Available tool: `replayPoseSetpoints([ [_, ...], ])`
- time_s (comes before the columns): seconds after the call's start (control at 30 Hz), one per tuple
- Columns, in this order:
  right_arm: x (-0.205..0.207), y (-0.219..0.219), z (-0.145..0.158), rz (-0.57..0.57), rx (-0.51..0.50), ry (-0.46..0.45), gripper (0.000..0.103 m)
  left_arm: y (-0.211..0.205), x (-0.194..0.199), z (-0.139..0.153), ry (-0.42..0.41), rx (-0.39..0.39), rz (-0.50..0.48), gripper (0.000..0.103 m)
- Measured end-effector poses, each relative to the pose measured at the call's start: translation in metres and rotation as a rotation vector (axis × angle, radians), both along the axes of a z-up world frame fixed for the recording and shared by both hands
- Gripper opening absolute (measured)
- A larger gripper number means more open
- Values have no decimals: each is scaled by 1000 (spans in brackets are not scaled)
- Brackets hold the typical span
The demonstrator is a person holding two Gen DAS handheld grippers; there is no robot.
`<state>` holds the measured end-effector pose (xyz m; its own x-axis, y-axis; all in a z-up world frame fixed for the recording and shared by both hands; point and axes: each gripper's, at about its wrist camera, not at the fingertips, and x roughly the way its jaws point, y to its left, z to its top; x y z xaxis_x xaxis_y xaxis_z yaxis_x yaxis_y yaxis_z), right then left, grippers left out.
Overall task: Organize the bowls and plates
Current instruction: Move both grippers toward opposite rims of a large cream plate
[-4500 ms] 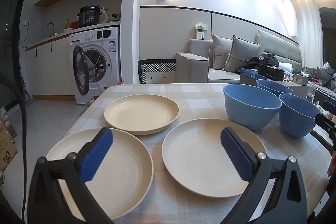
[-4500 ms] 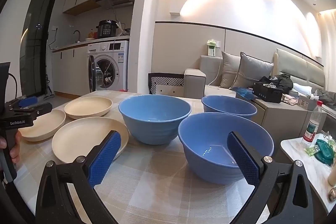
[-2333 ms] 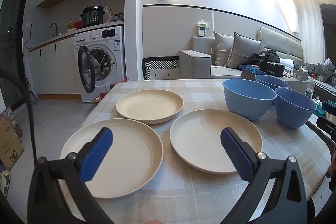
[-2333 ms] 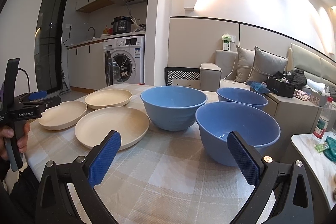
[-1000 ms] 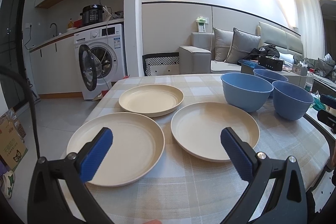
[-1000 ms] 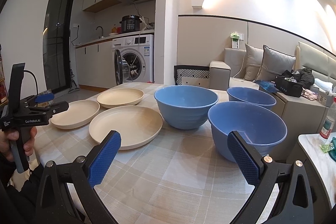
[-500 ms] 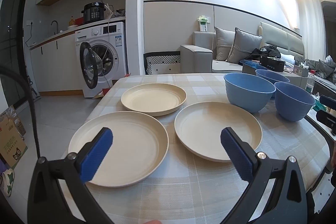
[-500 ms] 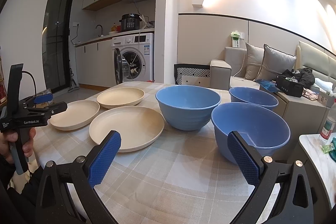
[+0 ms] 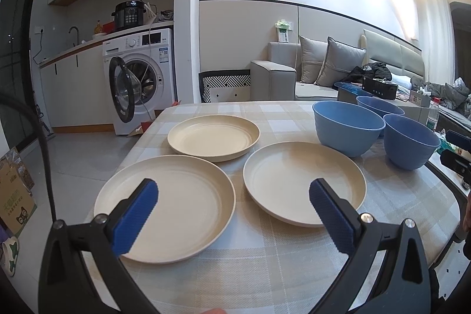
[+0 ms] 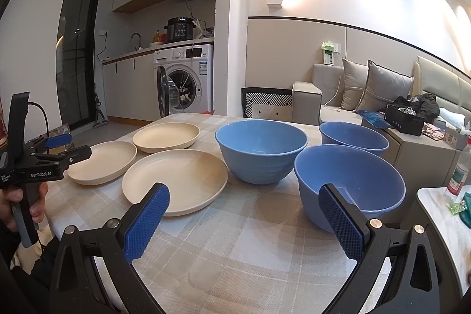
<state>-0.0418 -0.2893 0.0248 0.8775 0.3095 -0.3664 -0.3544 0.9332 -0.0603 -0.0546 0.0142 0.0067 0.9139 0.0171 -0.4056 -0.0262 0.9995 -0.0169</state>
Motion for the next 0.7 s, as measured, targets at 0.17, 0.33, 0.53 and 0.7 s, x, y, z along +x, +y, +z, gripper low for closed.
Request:
replayPoseSetpoints([
  [0.17, 9, 15, 6, 43, -4, 23, 103, 11, -1, 2, 3, 0, 27, 103],
  [0.33, 20, 38, 12, 97, -6, 54, 103, 32, -1, 5, 14, -24, 70, 103],
  [0.53, 43, 67, 20, 152, 0, 108, 103, 54, 2, 12, 16, -25, 114, 103],
  [0.7, 55, 90, 31, 213, 20, 106, 103, 67, 6, 21, 13, -55, 109, 103],
])
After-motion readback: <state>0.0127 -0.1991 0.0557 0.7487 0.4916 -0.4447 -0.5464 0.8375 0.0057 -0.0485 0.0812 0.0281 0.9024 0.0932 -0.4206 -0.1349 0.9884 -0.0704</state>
